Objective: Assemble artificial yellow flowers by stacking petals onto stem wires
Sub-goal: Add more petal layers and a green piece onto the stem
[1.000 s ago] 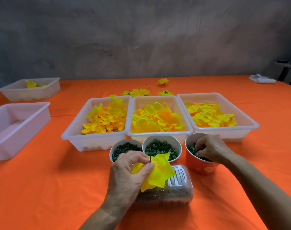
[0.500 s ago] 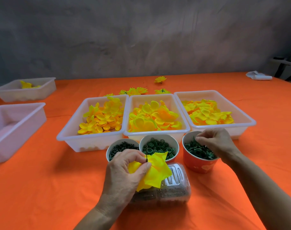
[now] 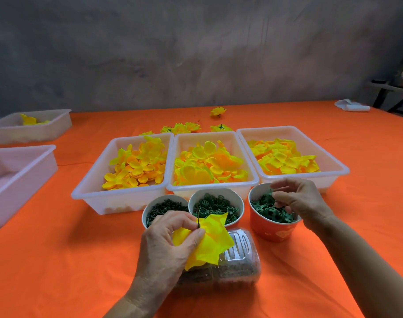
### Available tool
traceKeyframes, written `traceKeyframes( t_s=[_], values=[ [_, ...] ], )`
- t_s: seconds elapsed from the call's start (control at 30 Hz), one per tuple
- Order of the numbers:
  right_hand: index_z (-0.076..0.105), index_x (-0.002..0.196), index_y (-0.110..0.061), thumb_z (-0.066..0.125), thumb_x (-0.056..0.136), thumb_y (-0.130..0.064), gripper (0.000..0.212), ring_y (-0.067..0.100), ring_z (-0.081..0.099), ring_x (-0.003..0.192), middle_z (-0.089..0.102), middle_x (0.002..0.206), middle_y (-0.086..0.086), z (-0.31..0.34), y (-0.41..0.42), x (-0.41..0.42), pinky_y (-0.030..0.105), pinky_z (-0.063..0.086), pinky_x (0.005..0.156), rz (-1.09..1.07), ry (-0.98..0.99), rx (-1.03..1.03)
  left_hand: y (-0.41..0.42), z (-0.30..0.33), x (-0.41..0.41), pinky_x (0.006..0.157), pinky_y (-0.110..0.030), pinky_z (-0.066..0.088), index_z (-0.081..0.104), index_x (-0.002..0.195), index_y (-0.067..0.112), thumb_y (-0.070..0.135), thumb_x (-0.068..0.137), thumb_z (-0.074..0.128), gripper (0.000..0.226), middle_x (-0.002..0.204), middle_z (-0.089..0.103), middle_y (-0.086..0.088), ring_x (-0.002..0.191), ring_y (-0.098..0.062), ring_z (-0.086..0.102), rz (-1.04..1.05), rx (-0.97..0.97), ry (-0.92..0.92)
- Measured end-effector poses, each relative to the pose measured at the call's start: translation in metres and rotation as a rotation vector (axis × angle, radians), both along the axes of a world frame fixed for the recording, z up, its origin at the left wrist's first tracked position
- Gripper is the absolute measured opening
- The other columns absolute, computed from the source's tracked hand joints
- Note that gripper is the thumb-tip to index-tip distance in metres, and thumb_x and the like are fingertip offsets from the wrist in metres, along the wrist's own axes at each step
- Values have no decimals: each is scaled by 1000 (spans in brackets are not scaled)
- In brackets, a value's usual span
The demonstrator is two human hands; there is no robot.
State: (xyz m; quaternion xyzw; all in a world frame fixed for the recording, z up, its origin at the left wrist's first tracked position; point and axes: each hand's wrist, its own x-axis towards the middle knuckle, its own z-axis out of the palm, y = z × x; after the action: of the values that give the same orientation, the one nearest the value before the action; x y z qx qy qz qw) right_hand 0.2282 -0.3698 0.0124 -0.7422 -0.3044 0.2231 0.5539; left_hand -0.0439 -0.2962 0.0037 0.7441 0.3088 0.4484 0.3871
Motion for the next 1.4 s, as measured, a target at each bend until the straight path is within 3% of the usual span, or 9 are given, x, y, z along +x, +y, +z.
traceKeyframes(
  t_s=[0.17,0.37,0.5,0.67,0.87,1.0,1.13,1.23,1.4],
  values=[
    [68,88,-9,59,81,10,22,17,58,59,64,71,9,0,4,-5,22,41,51,16,-59,-87,0,1,1,72,-45,53,67,63,20,6,67,81,20,83,67,19,84,-6,62,8,10,4],
    [71,87,-13,66,79,6,21,12,60,65,68,74,3,-1,3,-7,12,42,48,-8,-95,-21,1,0,0,72,-42,53,66,63,22,5,66,82,23,84,67,18,86,-5,61,4,5,1],
    [72,90,-14,69,78,2,20,16,66,78,72,83,6,6,2,-9,27,50,74,3,-122,56,1,-1,0,72,-44,53,67,64,21,6,67,82,21,84,67,18,86,-6,62,-4,-4,-4],
    [71,87,-11,68,79,3,17,5,62,53,69,60,4,27,-3,-31,12,44,48,68,-72,201,2,-2,0,73,-44,54,67,63,23,6,66,82,22,85,68,18,87,-4,61,-6,-12,-11],
    [73,83,-15,71,73,-1,18,8,68,64,74,73,6,39,-9,-78,13,47,52,270,209,261,1,-2,0,75,-50,54,70,65,19,5,67,81,18,84,69,15,85,-9,64,-16,-68,-46],
    [78,79,-23,75,54,-20,24,12,69,73,74,80,4,44,-6,-96,19,50,62,377,345,287,0,-1,-1,76,-51,53,71,67,19,8,68,81,15,83,68,15,88,-13,64,-28,-63,-33],
    [78,78,-21,76,49,-18,29,11,68,62,72,70,5,45,-1,-106,16,50,51,475,484,318,0,-2,-1,77,-51,53,70,69,20,11,70,82,15,83,68,15,88,-14,64,-20,-69,-45],
    [78,80,-20,77,49,-18,31,11,67,61,72,73,5,43,3,-114,17,49,49,534,512,300,0,-1,-1,76,-52,52,69,69,23,9,69,82,19,83,68,15,88,-14,63,-17,-65,-44],
    [77,81,-24,80,47,-29,34,9,60,64,73,79,0,41,5,-122,19,41,55,567,377,206,0,1,-2,80,-47,52,69,67,22,11,69,81,17,85,67,20,88,-8,62,-6,-53,-20]
  ],
)
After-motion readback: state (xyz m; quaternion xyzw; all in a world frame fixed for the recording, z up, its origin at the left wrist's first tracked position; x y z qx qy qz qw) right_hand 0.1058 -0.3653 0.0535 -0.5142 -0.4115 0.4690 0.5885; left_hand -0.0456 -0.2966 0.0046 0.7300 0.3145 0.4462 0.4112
